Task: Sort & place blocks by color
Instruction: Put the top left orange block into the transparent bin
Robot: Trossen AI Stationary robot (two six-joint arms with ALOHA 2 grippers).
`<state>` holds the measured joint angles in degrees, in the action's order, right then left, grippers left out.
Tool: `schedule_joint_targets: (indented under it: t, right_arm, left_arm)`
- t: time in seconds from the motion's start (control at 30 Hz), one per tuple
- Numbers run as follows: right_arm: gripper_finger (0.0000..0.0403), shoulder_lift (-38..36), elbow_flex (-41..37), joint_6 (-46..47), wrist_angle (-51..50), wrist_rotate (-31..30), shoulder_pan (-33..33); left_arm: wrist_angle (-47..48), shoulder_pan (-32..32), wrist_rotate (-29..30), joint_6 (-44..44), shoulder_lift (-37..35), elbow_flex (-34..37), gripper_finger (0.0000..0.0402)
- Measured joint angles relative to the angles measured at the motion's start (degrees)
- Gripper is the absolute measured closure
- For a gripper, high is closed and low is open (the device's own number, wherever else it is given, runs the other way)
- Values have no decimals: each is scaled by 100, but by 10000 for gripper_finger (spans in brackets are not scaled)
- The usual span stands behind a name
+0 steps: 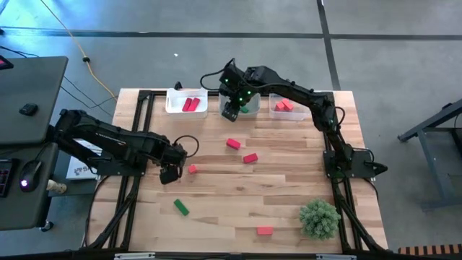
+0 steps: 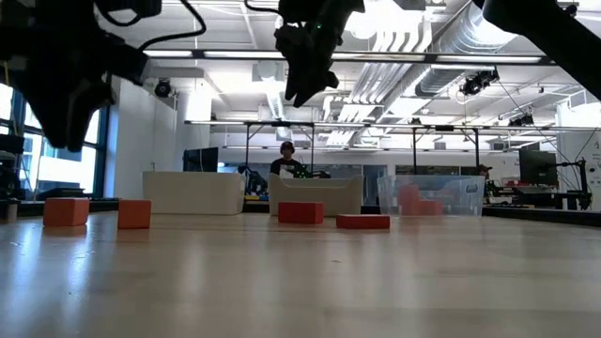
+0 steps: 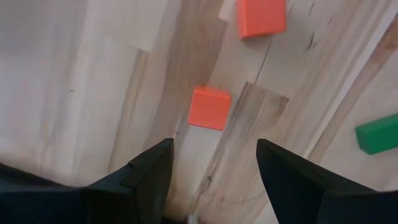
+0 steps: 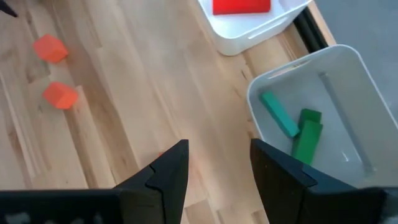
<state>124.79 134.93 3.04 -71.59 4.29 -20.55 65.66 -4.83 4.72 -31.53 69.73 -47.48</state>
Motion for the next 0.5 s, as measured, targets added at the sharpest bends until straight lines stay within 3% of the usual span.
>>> schedule_joint_targets:
  t: [0.5]
  right_arm:
    - [242,0,-2,123,-20,-420,230]
  left_arm:
    - [-733,-420,14,23,0,873,184]
